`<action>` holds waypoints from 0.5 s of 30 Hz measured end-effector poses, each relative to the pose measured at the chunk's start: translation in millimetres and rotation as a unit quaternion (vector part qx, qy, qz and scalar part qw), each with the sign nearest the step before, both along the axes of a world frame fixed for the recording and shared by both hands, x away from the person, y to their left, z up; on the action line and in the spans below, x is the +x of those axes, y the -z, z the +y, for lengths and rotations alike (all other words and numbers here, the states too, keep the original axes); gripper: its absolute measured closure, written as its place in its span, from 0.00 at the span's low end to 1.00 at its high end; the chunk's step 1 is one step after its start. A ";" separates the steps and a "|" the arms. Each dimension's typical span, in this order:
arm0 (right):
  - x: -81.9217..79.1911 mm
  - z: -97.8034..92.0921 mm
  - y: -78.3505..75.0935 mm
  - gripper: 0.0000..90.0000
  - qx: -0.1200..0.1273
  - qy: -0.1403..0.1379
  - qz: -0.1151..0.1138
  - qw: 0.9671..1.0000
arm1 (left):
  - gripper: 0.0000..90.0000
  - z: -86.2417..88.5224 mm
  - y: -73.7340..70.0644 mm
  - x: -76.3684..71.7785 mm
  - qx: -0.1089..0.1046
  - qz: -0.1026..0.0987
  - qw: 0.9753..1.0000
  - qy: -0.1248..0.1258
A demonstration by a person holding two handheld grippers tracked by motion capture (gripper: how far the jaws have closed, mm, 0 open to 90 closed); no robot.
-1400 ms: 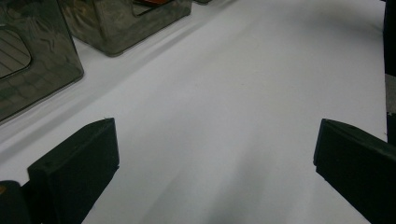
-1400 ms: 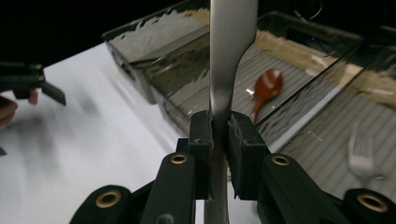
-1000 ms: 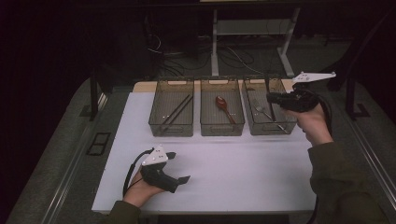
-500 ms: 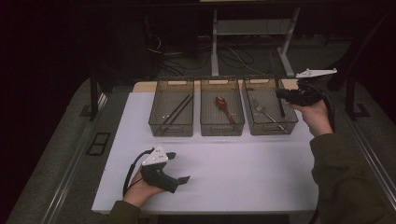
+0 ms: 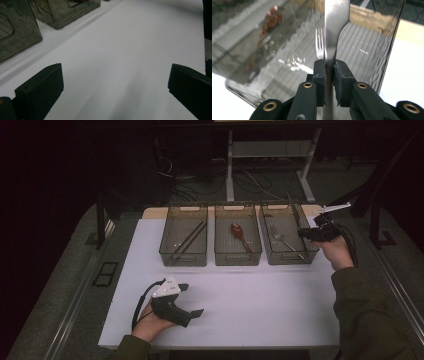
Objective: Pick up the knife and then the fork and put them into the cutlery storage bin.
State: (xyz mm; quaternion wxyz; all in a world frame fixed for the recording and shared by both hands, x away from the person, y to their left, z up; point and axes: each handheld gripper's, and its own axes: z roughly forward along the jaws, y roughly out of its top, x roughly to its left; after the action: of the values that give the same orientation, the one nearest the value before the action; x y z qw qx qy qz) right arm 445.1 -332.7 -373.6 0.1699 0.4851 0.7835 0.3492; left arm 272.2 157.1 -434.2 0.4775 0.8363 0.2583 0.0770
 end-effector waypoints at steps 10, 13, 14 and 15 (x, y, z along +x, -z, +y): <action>4.6 3.2 11.3 0.88 -0.036 0.002 0.033 0.999 | 0.00 -0.4 0.4 -0.1 -0.002 0.001 1.000 0.000; 6.6 6.3 14.2 0.88 -0.046 -0.003 0.034 0.998 | 0.00 -0.9 0.5 -0.4 -0.002 0.001 1.000 0.000; 7.2 7.6 14.8 0.87 -0.049 -0.005 0.035 0.998 | 0.00 -0.8 0.4 -0.3 -0.002 0.001 1.000 0.001; 8.0 9.0 15.5 0.86 -0.051 -0.006 0.037 0.998 | 0.00 -0.7 0.4 -0.3 -0.001 0.001 1.000 0.001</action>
State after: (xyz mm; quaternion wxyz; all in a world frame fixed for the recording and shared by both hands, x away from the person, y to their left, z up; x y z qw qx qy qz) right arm 453.0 -323.7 -389.1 0.1627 0.4838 0.8089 0.2918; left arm 271.9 156.4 -434.6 0.4786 0.8358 0.2581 0.0756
